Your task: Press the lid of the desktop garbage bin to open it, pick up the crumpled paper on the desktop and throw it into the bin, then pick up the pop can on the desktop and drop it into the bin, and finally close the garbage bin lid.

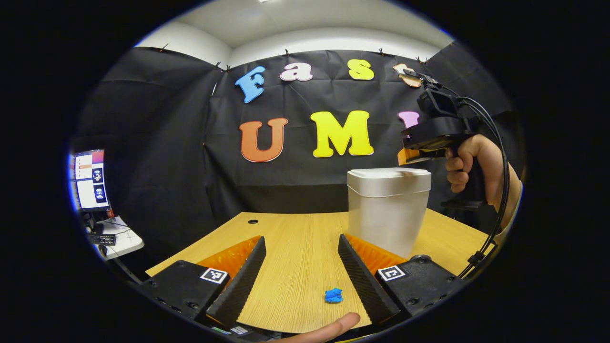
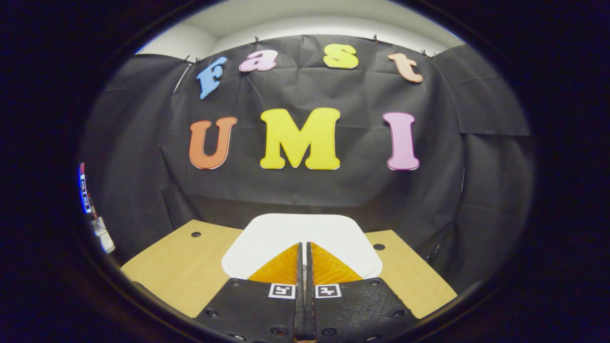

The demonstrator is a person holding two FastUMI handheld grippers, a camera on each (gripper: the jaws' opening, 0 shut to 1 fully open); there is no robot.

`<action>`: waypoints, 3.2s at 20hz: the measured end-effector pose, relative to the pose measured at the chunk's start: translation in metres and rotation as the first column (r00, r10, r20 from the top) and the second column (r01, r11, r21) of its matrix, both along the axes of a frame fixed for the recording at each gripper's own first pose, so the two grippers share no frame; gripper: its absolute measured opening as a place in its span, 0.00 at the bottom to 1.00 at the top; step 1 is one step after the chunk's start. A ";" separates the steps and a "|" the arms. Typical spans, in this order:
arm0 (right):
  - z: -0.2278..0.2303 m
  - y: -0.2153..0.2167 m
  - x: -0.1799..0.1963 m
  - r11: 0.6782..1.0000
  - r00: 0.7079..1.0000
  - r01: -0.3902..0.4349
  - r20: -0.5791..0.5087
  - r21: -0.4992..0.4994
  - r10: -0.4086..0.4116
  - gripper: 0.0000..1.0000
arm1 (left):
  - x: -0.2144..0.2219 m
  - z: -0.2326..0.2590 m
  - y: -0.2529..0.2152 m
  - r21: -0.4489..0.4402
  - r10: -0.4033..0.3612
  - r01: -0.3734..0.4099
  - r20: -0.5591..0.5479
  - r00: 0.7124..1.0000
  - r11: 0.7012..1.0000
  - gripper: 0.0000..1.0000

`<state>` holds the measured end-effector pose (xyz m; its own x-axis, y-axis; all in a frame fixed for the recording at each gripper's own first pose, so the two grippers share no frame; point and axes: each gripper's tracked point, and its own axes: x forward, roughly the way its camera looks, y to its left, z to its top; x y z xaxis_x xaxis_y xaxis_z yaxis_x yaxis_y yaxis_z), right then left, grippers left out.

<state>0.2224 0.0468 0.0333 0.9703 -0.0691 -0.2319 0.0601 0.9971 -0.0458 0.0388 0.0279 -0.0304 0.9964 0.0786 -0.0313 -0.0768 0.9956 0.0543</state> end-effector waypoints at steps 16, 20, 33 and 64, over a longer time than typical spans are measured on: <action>-0.016 0.014 -0.073 0.995 0.989 -0.097 0.109 -0.017 0.099 0.01 | 0.021 -0.030 -0.003 -0.028 -0.031 0.028 -0.086 0.996 0.999 0.99; -0.039 -0.005 -0.092 0.996 0.989 -0.065 0.130 -0.065 0.073 0.46 | 0.031 -0.044 0.010 -0.012 0.018 -0.020 -0.121 0.992 1.000 0.99; -0.115 -0.028 -0.125 0.993 0.996 -0.088 -0.021 0.081 0.090 0.96 | 0.058 -0.141 -0.014 -0.138 -0.165 0.115 -0.437 0.884 0.984 0.99; -0.261 -0.021 -0.157 0.992 0.967 -0.100 -0.227 0.075 0.114 0.96 | 0.059 -0.221 -0.051 -0.193 -0.270 0.189 -0.658 0.703 0.963 0.54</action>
